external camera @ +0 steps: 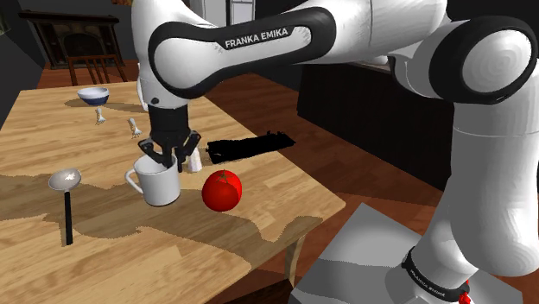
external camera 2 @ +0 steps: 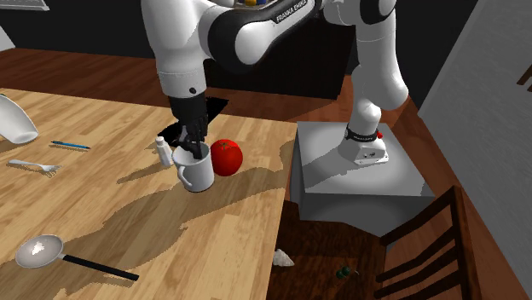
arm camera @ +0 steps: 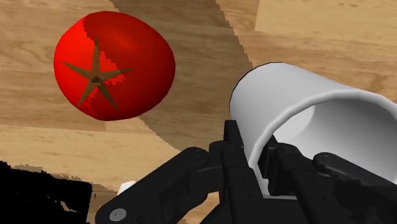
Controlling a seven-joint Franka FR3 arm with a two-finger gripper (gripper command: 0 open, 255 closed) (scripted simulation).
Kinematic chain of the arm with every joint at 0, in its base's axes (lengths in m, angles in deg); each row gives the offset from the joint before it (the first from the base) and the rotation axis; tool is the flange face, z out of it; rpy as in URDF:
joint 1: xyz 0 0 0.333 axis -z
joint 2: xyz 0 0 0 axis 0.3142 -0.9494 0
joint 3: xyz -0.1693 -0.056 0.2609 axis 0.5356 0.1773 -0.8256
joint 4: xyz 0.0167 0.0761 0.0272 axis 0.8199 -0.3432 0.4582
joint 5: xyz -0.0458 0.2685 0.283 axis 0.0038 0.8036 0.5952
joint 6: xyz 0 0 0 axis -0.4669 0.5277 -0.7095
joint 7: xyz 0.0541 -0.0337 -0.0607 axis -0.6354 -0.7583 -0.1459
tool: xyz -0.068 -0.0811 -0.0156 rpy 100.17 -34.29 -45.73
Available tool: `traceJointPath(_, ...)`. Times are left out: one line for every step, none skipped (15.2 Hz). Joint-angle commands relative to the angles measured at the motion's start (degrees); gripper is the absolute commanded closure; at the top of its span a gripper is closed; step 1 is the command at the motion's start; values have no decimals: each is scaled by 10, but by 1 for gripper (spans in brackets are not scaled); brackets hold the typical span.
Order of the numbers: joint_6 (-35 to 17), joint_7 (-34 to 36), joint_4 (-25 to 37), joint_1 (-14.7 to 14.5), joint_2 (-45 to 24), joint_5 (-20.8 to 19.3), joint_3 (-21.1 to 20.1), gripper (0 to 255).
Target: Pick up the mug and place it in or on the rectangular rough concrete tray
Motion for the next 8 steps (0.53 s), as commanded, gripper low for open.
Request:
traceJointPath(3, -14, -4, 11, 7, 4, 3, 255)
traceJointPath(2, -26, -10, 21, 13, 8, 5, 255)
traceJointPath(1, -39, -16, 31, 18, 12, 8, 255)
traceJointPath(1, -52, -21, 40, 22, 15, 11, 255)
traceJointPath(1, -65, -25, 50, 26, 18, 14, 255)
traceJointPath(1, -78, -28, 59, 30, 21, 18, 255)
traceJointPath(2, -91, -30, 68, 33, 24, 21, 255)
traceJointPath(3, -104, -32, 77, 35, 26, 24, 255)
